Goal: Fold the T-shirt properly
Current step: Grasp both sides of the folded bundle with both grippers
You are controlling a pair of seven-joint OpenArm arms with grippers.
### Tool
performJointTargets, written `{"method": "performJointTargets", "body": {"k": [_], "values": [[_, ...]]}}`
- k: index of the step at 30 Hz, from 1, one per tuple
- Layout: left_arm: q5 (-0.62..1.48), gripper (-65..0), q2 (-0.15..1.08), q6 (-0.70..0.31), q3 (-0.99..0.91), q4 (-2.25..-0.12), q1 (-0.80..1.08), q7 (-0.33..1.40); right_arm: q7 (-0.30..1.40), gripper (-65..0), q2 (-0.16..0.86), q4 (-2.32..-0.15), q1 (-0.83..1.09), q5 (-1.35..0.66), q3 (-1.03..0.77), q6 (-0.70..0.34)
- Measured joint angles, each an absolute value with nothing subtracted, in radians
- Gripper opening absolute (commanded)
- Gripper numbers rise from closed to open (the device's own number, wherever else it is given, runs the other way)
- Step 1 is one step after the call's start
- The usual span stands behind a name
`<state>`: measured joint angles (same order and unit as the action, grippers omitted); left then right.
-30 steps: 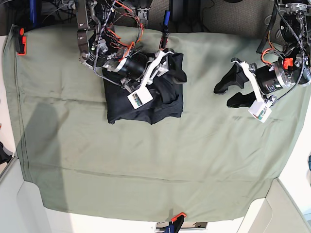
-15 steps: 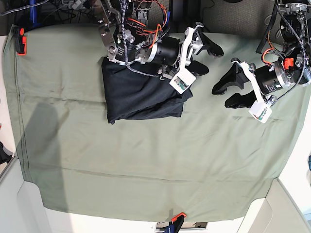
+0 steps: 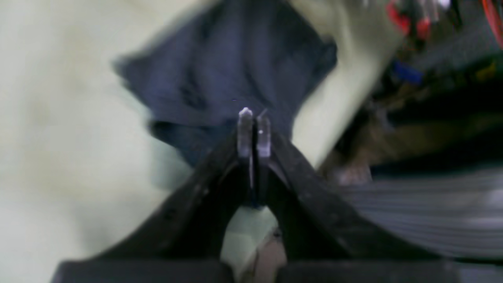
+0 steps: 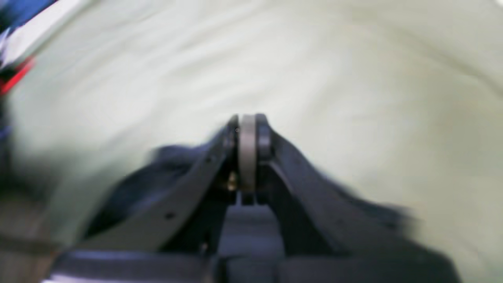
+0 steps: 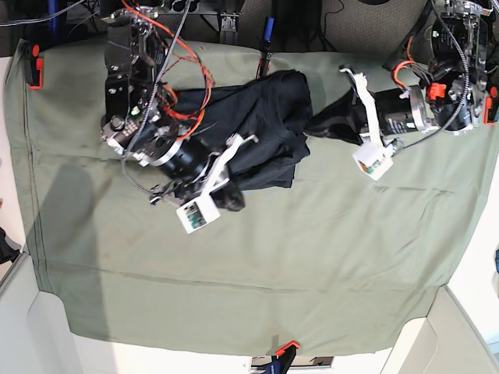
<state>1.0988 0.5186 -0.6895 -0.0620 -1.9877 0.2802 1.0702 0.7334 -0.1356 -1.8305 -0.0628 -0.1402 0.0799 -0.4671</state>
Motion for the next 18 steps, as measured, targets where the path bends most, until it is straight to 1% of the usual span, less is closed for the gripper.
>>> {"method": "performJointTargets", "body": {"k": [4,9,11,13,18], "values": [[0.992,-65.0,0.522,-0.690,0.097,-1.988,0.280,1.065,0.722,-65.0,-0.135,-1.782,-0.106,-0.144,-0.057,-0.449],[0.767,-65.0,0.522,-0.691,0.249,-1.977,0.280,0.960,0.677,-65.0,-0.066,-1.677,-0.115,-0.149,-0.110,-0.448],[0.695,-65.0,0.521,-0.690,0.281,-1.950,0.280,0.905,0.671,-65.0,-0.044,-1.651,-0.115,-0.147,-0.110,-0.448],[0.666,-65.0,0.521,-0.690,0.292,-1.927,0.278,0.855,0.667,-65.0,-0.033,-1.636,-0.115,-0.153,-0.110,-0.449],[0.593,-65.0,0.521,-0.690,0.293,-1.859,0.254,0.837,0.663,-65.0,-0.028,-1.615,-0.117,-0.153,-0.109,-0.449]]}}
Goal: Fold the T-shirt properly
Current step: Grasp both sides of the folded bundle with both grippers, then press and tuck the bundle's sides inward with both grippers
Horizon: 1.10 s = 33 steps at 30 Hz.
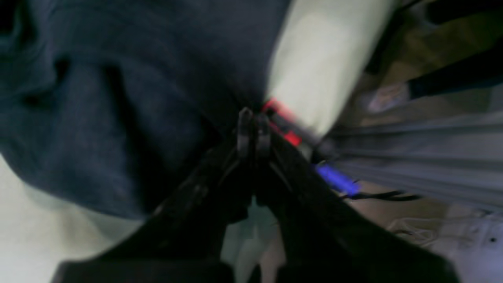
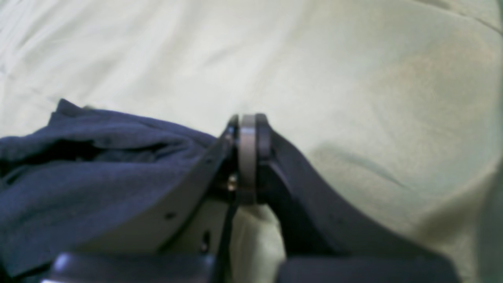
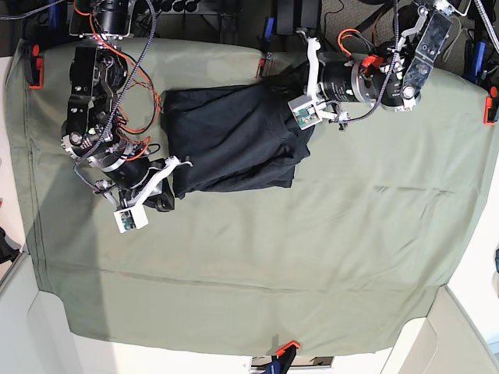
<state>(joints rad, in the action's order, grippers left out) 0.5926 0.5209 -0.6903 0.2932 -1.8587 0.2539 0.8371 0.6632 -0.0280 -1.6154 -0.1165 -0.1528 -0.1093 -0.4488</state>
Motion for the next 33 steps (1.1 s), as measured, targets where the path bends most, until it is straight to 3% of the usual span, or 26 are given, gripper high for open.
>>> {"method": "performJointTargets", "body": {"k": [14,23,33], "values": [[0.584,-65.0,0.517,-0.752,0.301,-1.666,0.123,0.790,0.654,-65.0,-0.028,-1.612,-0.117,-0.178,-0.109,-0.448],[0.486,-65.0,0.539,-0.704,0.294,-1.657,-0.023,0.827,0.654,-65.0,-0.028,-1.612,-0.117,-0.186,-0.109,-0.449],[0.533,-65.0,0.603,-0.704,0.295,-1.655,-0.017,0.845,0.629,-65.0,-0.028,-1.465,-0.153,-0.160,-0.106,-0.449]]}}
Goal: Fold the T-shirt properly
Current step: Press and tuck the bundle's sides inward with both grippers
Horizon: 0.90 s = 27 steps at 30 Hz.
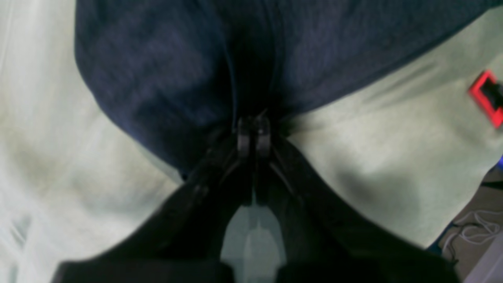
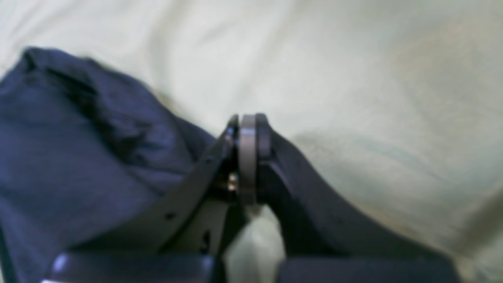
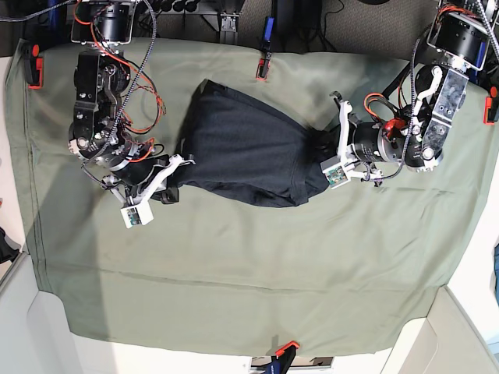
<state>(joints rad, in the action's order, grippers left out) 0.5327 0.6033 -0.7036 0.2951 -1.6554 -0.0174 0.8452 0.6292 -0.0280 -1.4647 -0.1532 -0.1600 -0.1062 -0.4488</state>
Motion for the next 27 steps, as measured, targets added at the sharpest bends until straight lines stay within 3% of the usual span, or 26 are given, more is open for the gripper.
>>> {"method": "performJointTargets", "body": {"k": [7,17,27], "values": [[0.508,-65.0,0.618,-0.704,0.295,-1.655,-0.019,0.820,0.601,-65.0,-0.027,-1.343,-0.183,-0.168,-0.093,-0.509],[0.547,-65.0,0.615,-0.720,0.293,-1.481,-0.056,0.724,0.626,-65.0,0.039,-1.344,-0.192,-0.187,0.100,-0.538],[0.552,-65.0,0.561,-0.737,0.292,-1.290,-0.196,0.702,0.662,-65.0,0.121,-1.563,-0.009,-0.250,0.112,-0.539]]}}
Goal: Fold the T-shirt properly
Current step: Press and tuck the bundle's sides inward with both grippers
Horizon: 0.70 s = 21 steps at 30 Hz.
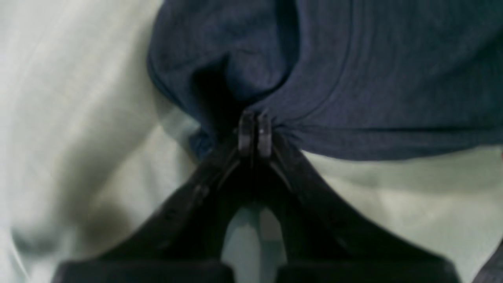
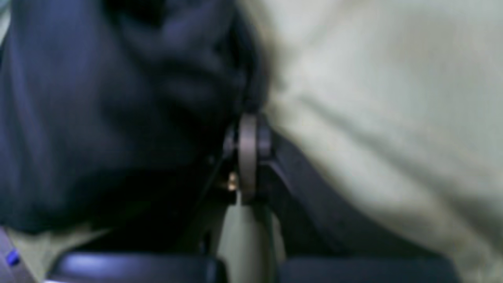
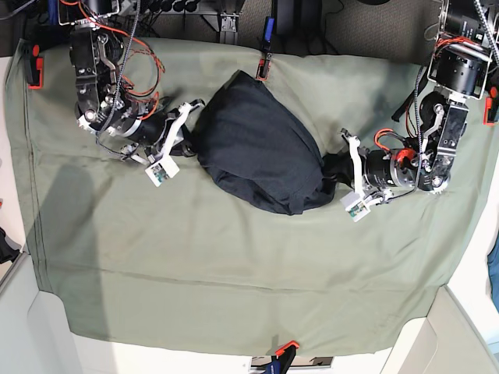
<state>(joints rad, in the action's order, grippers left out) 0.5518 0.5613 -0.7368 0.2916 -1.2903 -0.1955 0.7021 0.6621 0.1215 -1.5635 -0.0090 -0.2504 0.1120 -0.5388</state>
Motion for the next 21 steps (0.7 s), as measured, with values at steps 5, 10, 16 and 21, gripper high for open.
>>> {"method": "performJointTargets", "body": {"k": [5,10,16,21], "values": [[0.521,-65.0,0.486,-0.722,0.288,-1.261,-0.251,0.719,0.675,-65.0,0.115,-1.659,0.046,-0.322,0.113,-0.539],[0.522,-65.0,0.442,-0.705,0.289,-1.250,-0.286,0.790,0.690,-65.0,0.081,-1.667,0.050,-0.321,0.113,-0.539],[0.842,-65.0,0.485,-0.686,0.290,-1.262,-0.274,1.025,0.683,-65.0,0.080,-1.667,0.035,-0.272,0.087,-0.527],[0.959,-65.0,0.603,-0.689,0.297,-1.418,-0.184,1.100,0.676,-65.0,0.080,-1.668,-0.014,-0.268,-0.014,-0.524]]}}
